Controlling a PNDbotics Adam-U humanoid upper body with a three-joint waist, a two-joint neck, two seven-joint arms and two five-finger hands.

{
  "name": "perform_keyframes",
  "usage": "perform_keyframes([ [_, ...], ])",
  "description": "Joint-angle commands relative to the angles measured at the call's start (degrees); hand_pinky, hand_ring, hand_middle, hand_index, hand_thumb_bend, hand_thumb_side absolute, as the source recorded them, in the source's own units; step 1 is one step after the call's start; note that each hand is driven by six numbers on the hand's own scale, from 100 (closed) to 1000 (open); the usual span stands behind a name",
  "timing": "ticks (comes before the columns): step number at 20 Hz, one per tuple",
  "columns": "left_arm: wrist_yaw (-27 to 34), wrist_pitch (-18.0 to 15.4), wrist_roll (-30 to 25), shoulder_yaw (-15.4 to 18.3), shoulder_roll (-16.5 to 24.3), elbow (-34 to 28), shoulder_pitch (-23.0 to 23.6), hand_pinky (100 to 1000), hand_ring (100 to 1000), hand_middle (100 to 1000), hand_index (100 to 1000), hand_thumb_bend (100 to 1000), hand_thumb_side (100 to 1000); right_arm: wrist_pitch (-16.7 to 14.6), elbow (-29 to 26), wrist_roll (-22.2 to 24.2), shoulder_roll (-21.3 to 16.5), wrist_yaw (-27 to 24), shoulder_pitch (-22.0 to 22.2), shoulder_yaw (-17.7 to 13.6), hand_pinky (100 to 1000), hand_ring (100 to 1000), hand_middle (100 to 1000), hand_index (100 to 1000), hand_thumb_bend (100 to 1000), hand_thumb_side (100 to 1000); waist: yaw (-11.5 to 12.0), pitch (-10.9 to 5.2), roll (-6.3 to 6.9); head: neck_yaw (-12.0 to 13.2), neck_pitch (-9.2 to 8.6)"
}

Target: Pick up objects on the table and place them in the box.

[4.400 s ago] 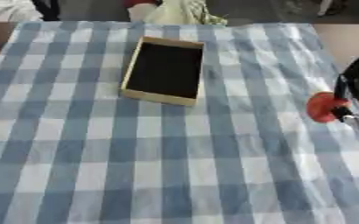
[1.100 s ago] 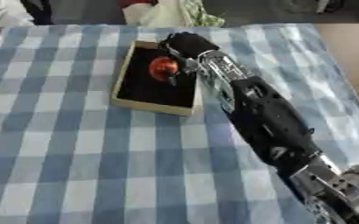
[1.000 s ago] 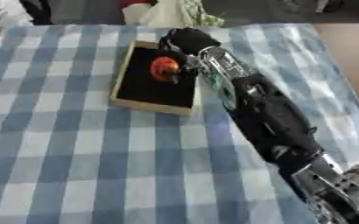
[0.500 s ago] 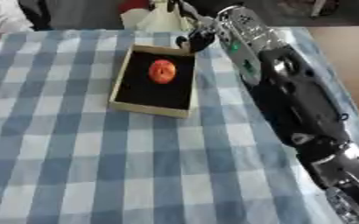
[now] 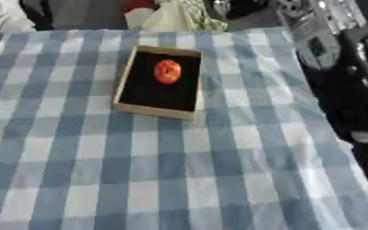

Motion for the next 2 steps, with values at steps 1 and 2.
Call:
perform_keyframes([
  [1,-0.44,-0.12,0.49,0.7,1.89,-0.81,-0.2,739,752,703,818,538,659,2.35,-7.25,-0.65,-4.93,-4.16,0.28,-0.66,650,650,523,735,188,100,0.0,-1.5,0.3,0.42,0.46],
  [2,-0.47,-0.14,0.58,0.77,1.92,-0.81,-0.17,740,753,704,817,538,658,2.95,-8.75,-1.06,-5.93,-4.95,0.94,-1.06,656,657,529,742,142,100,-0.17,-1.56,0.36,0.71,0.49],
])
